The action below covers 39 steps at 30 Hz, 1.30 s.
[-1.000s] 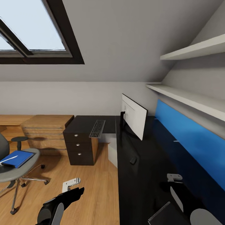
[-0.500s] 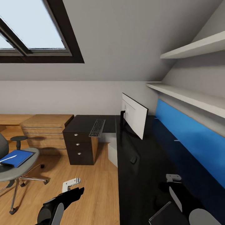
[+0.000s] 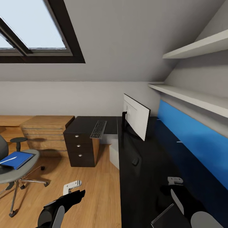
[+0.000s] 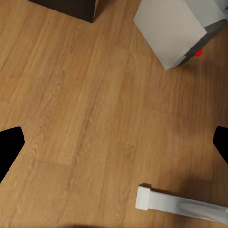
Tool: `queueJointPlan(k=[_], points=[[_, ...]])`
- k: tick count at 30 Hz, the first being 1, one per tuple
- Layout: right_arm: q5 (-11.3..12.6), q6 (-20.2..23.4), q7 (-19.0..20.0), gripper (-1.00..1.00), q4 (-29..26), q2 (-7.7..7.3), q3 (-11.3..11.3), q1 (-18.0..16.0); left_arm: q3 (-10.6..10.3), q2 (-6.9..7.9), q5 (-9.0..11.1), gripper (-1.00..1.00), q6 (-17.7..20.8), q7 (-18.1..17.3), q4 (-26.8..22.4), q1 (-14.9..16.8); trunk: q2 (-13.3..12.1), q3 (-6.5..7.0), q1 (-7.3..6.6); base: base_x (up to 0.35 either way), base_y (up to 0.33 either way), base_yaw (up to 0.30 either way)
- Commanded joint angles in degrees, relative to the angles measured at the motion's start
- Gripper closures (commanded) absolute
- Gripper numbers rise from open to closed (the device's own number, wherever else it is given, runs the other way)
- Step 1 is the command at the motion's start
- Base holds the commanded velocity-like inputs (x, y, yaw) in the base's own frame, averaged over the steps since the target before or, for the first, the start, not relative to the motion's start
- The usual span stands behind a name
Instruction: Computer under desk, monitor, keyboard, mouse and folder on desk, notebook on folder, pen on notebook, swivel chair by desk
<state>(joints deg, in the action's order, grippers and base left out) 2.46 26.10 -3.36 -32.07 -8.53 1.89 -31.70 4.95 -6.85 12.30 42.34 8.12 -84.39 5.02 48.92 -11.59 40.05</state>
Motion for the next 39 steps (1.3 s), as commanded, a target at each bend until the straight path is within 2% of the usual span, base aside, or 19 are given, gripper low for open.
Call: queueJointPlan(k=[1,33,39], points=[[0.27,0.86,-0.23,-1.00,-0.10,0.00,-0.03,-0.03,0.06,0.02,0.56,-1.00,0.33,0.35,-0.03,0.06,0.07,-0.09,0.01,0.000,0.000,0.000],[0.33,1.50,-0.24,-1.00,-0.27,0.09,-0.13,-0.03,0.06,0.17,0.53,-1.00,0.14,0.23,0.15,0.06,0.07,-0.09,0.01,0.000,0.000,0.000],[0.28,1.50,-0.25,-1.00,-0.27,0.09,-0.13,-0.03,0.06,0.17,0.53,-1.00,0.18,0.23,0.19,0.06,0.07,-0.09,0.01,-0.133,0.000,0.000]])
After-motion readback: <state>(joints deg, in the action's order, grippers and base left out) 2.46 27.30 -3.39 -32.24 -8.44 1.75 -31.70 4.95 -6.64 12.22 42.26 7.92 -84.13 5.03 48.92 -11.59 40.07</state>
